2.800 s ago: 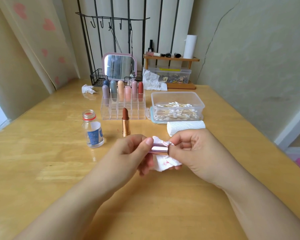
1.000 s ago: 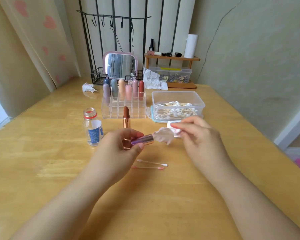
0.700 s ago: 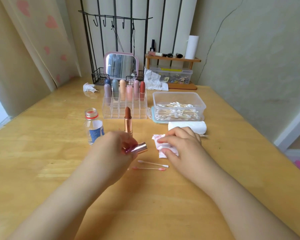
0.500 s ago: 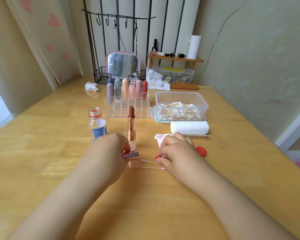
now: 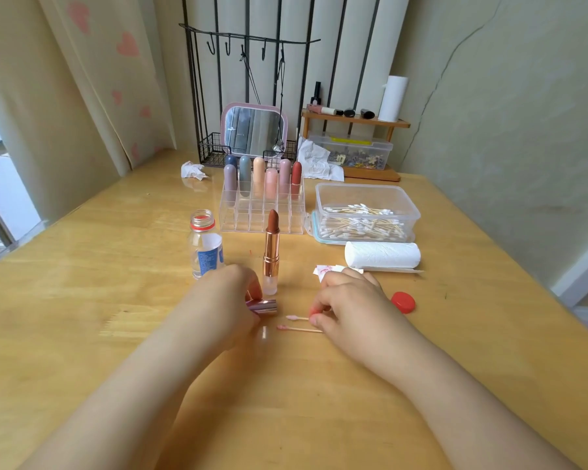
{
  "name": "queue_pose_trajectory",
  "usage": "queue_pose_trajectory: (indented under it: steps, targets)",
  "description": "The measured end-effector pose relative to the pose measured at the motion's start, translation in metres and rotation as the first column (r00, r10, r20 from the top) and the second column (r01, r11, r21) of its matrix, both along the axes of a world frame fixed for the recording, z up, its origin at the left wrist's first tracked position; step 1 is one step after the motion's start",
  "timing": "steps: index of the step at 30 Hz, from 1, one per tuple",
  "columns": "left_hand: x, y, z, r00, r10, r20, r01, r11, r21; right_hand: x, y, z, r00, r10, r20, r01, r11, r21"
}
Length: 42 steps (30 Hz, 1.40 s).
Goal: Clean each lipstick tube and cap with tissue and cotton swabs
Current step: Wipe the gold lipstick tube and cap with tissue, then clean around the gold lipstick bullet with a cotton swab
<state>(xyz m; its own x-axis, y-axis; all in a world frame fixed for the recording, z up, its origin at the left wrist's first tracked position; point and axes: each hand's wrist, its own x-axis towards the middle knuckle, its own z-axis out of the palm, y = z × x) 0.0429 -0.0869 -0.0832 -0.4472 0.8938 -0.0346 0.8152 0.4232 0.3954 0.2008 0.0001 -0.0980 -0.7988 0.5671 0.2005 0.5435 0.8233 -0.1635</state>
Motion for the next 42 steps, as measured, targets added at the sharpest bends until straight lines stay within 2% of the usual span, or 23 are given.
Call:
queue_pose_trajectory:
  steps: [2, 6, 10, 13, 17, 19, 22, 24, 26, 29, 31, 33, 42]
  targets:
    - [0.000, 0.001, -0.001, 0.999, 0.019, 0.041, -0.020, 0.999, 0.026, 0.003, 0.001, 0.002, 0.999, -0.025, -0.044, 0.024, 1.000, -0.013]
    - [-0.002, 0.004, -0.005, 0.985, 0.101, 0.142, -0.125, 0.977, 0.174, 0.012, 0.001, 0.012, 0.956, -0.117, -0.270, 0.074, 0.984, -0.165]
    - [-0.002, 0.011, -0.010, 0.964, 0.101, 0.247, -0.195, 0.897, 0.397, 0.023, -0.004, 0.016, 0.916, -0.180, -0.359, 0.061, 0.946, -0.318]
    - [0.000, 0.016, -0.015, 0.962, 0.077, 0.262, -0.194, 0.869, 0.456, 0.024, -0.006, 0.018, 0.879, -0.210, -0.429, 0.013, 0.908, -0.418]
    - [-0.001, 0.021, -0.020, 0.945, 0.025, 0.327, -0.184, 0.865, 0.466, 0.024, -0.010, 0.020, 0.853, -0.203, -0.480, -0.020, 0.907, -0.420]
    - [-0.002, 0.021, -0.021, 0.953, 0.029, 0.303, -0.181, 0.854, 0.488, 0.024, -0.012, 0.021, 0.836, -0.199, -0.512, -0.047, 0.903, -0.427]
    - [-0.002, 0.020, -0.020, 0.950, -0.010, 0.313, -0.180, 0.802, 0.570, 0.026, -0.015, 0.025, 0.797, -0.175, -0.578, -0.083, 0.916, -0.392]
    - [0.002, 0.017, -0.015, 0.933, -0.105, 0.345, -0.148, 0.761, 0.632, 0.027, -0.018, 0.030, 0.745, -0.152, -0.650, -0.127, 0.924, -0.362]
    - [0.010, 0.012, -0.009, 0.848, -0.257, 0.464, -0.135, 0.741, 0.657, 0.029, -0.020, 0.035, 0.679, -0.126, -0.724, -0.158, 0.937, -0.311]
    - [0.030, 0.003, 0.002, 0.576, -0.462, 0.675, -0.144, 0.755, 0.639, 0.032, -0.019, 0.041, 0.606, -0.091, -0.790, -0.157, 0.960, -0.232]
    - [0.041, 0.000, 0.004, 0.441, -0.529, 0.726, -0.122, 0.765, 0.632, 0.035, -0.019, 0.045, 0.571, -0.072, -0.817, -0.151, 0.970, -0.191]
    - [0.049, -0.002, 0.002, 0.422, -0.537, 0.730, -0.083, 0.779, 0.622, 0.038, -0.019, 0.048, 0.553, -0.067, -0.830, -0.133, 0.977, -0.167]
    - [0.054, -0.003, -0.003, 0.476, -0.493, 0.729, -0.032, 0.818, 0.574, 0.043, -0.016, 0.049, 0.570, -0.083, -0.818, -0.038, 0.991, -0.127]
